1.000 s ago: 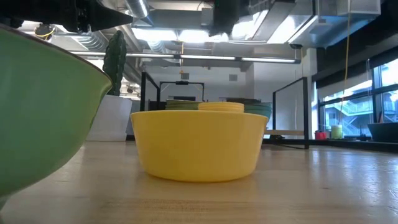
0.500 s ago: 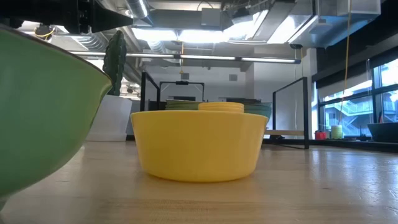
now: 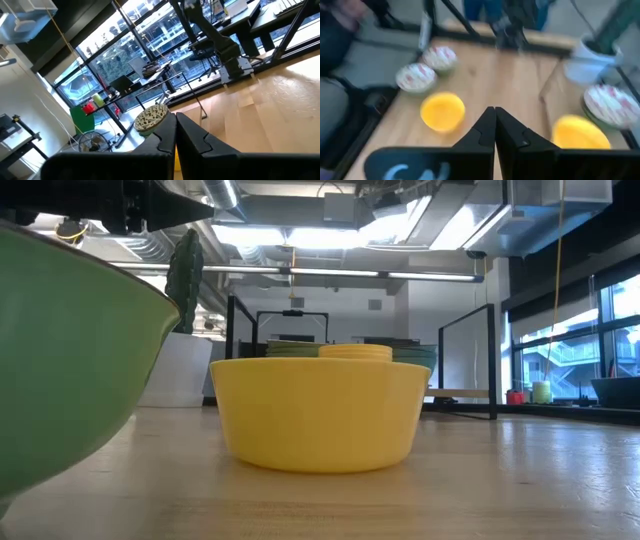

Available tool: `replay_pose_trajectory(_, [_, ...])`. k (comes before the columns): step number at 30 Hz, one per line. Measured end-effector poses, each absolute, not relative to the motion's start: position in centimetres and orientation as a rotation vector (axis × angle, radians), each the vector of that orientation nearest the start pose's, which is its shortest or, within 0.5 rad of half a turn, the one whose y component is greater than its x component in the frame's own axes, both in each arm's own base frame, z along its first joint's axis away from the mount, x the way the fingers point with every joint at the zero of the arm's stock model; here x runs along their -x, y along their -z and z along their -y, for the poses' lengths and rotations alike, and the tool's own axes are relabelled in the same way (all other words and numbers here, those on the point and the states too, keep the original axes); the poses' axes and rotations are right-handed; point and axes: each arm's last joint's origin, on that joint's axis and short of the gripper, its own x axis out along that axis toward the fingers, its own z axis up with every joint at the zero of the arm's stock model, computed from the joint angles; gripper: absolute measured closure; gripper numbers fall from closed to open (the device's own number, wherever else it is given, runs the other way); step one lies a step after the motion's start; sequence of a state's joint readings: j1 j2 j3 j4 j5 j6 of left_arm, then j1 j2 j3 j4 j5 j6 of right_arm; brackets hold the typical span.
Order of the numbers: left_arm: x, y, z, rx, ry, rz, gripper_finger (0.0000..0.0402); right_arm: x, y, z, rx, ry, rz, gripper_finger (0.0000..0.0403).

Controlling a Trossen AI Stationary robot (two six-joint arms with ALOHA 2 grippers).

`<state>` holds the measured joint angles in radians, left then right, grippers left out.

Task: Pick & Place Mini bowls
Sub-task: Stack the left green bowl on top of the green bowls on the shelf

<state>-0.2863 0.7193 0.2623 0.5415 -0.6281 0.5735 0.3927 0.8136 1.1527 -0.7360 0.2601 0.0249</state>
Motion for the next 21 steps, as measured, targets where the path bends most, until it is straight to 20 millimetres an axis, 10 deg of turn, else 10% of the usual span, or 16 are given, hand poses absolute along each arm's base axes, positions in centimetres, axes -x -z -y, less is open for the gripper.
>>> replay_pose_trajectory(11, [-15.7, -23.2, 2.8, -0.536, -0.370, -0.020, 0.0398, -8.5, -33.1, -3.3, 0.050, -0.316, -0.030, 0.0397])
replay_pose_trajectory(21, [-15.7, -23.3, 3.0, -0.341, -0.361, 0.013, 0.0398, -8.7, -27.3, -3.5, 0.095, -0.351, 0.001, 0.0397])
